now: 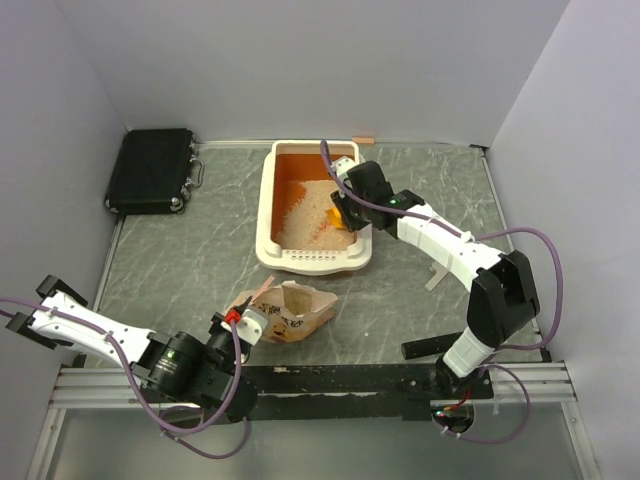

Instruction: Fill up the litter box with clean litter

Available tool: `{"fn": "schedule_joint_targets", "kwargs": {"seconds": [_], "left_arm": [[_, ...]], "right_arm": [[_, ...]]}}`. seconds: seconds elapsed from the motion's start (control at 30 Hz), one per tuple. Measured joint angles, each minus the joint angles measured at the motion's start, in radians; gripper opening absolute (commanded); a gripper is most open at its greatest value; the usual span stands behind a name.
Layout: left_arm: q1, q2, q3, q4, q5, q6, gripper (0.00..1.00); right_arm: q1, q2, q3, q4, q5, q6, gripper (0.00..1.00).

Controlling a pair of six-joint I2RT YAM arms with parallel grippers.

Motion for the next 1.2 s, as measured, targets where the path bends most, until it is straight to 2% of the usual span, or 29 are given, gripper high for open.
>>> {"fn": "schedule_joint_targets", "kwargs": {"seconds": [0.17,0.43,0.8,0.97,1.07,1.2], "left_arm": [[0.000,0.000,0.000,-0.002,0.000,-0.001,0.01],[-0.002,0.002,0.000,-0.005,-0.002,-0.002,0.01],[-0.002,0.028,0.000,-0.023,-0.015,-0.026,0.01],[-0.003,0.052,0.002,-0.060,-0.026,-0.067,0.01],[-0.005,0.055,0.005,-0.075,-0.028,-0.081,0.01],[-0.008,0.055,0.008,-0.093,-0.028,-0.105,0.01]], "right_arm": [[-0.042,0.022,0.014,-0.002,0.165,0.015,0.00],[-0.127,0.084,0.084,0.001,0.255,0.031,0.00],[0.046,0.006,0.112,-0.092,0.383,0.016,0.00],[0.057,0.003,0.118,-0.137,0.443,0.016,0.00],[0.057,-0.031,0.116,-0.169,0.433,0.023,0.00],[0.071,-0.189,0.116,-0.224,0.338,0.068,0.00]]}}
